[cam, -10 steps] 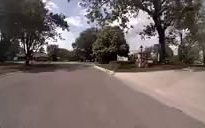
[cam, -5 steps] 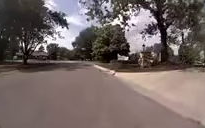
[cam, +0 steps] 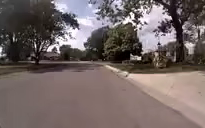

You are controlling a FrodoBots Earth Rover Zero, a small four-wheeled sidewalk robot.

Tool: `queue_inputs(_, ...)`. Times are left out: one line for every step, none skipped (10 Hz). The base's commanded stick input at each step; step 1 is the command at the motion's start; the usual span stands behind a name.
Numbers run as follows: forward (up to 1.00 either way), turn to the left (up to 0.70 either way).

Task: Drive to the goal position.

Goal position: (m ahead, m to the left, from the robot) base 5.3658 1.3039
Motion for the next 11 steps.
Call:
queue_inputs(0.7, 0.0)
queue_inputs(0.7, 0.0)
queue_inputs(0.7, 0.0)
queue_inputs(0.7, 0.0)
queue_inputs(0.7, 0.0)
queue_inputs(0.7, 0.0)
queue_inputs(0.7, 0.0)
queue_inputs(0.7, 0.0)
queue_inputs(0.7, 0.0)
queue_inputs(0.7, 0.0)
queue_inputs(0.7, 0.0)
